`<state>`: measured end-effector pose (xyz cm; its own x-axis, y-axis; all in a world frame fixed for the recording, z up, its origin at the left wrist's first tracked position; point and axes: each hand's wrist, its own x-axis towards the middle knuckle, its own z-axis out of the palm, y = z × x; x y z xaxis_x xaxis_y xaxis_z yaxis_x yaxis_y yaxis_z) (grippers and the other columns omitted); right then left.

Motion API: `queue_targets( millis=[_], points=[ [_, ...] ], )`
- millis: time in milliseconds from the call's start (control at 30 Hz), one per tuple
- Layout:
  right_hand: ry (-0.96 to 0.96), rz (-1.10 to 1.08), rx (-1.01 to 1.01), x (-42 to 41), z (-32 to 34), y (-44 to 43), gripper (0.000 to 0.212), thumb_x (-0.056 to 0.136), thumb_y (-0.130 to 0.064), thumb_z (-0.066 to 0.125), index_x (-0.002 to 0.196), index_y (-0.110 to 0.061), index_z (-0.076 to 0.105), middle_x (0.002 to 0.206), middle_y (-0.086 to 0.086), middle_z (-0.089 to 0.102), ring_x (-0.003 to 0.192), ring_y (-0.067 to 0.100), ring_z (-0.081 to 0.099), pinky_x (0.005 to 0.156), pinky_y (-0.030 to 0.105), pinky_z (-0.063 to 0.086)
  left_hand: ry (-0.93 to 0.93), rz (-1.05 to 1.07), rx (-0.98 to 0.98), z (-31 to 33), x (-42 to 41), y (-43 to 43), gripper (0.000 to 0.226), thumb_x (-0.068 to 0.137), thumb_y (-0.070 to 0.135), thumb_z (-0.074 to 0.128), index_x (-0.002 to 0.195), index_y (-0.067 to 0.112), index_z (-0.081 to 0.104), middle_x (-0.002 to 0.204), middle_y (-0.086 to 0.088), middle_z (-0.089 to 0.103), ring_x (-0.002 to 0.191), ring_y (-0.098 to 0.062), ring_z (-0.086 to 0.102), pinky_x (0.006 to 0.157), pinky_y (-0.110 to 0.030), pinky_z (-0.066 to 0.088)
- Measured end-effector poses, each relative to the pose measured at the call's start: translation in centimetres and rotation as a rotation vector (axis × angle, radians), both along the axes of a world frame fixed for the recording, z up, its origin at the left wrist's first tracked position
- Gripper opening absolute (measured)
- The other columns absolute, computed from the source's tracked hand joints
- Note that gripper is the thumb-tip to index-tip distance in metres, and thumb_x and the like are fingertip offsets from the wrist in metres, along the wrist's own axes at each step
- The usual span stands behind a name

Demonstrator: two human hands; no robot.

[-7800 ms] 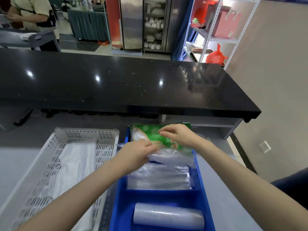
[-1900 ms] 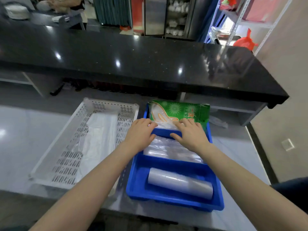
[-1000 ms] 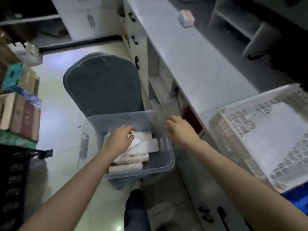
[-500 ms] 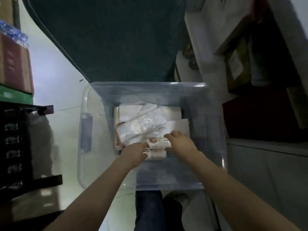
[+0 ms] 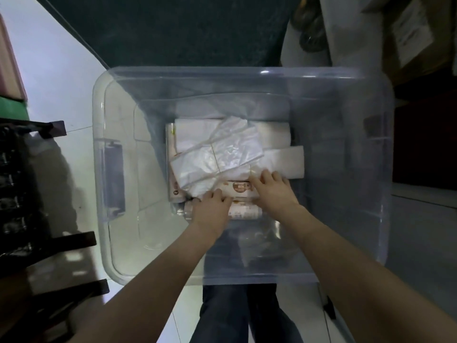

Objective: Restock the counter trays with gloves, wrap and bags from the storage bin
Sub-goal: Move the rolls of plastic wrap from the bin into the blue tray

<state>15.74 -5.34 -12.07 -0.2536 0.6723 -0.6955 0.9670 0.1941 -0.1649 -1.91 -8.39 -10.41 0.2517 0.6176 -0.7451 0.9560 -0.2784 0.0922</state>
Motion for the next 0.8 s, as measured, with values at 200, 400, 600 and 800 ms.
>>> queue_targets(
  millis=[200,400,600,800],
  points=[
    [-0.001,-0.055,-0.044,-0.1,1.4,-0.1,0.057,0.087,-0.032,0.062,0.136,-0.016,0.037,0.131,0.015,0.039,0.118,0.035,0.042,0.108,0.048,0.031,0.032,0.029,-0.067,0.8,-0.1,-0.4,0.051,0.089,0.036,0.056,0.135,0.026,0.037,0.135,-0.015,0.035,0.118,-0.038,0.045,0.094,-0.057,0.041],
    [-0.072,-0.018,0.072,1.7,4.5,-1.3,0.046,0.093,-0.025,0.051,0.135,-0.015,0.037,0.128,0.013,0.051,0.119,0.033,0.047,0.112,0.051,0.024,-0.037,0.019,-0.099,0.6,-0.5,-0.7,0.057,0.089,0.025,0.059,0.139,0.024,0.032,0.149,-0.007,0.027,0.12,-0.04,0.044,0.094,-0.047,0.044],
    [-0.1,-0.074,0.187,5.6,7.4,-2.3,0.048,0.091,-0.028,0.056,0.134,-0.014,0.04,0.124,0.013,0.052,0.116,0.035,0.05,0.112,0.053,0.022,0.018,-0.019,-0.145,-0.6,-1.5,0.6,0.058,0.092,0.046,0.043,0.145,0.028,0.025,0.147,-0.008,0.039,0.134,-0.035,0.025,0.109,-0.048,0.028],
    [-0.086,-0.207,0.299,6.4,10.0,-2.4,0.051,0.086,-0.028,0.061,0.132,-0.012,0.044,0.121,0.014,0.055,0.11,0.034,0.053,0.11,0.047,0.023,-0.117,0.076,-0.218,1.2,-0.8,1.8,0.051,0.087,0.051,0.055,0.127,0.021,0.045,0.14,-0.015,0.033,0.12,-0.035,0.043,0.1,-0.046,0.042]
  ],
)
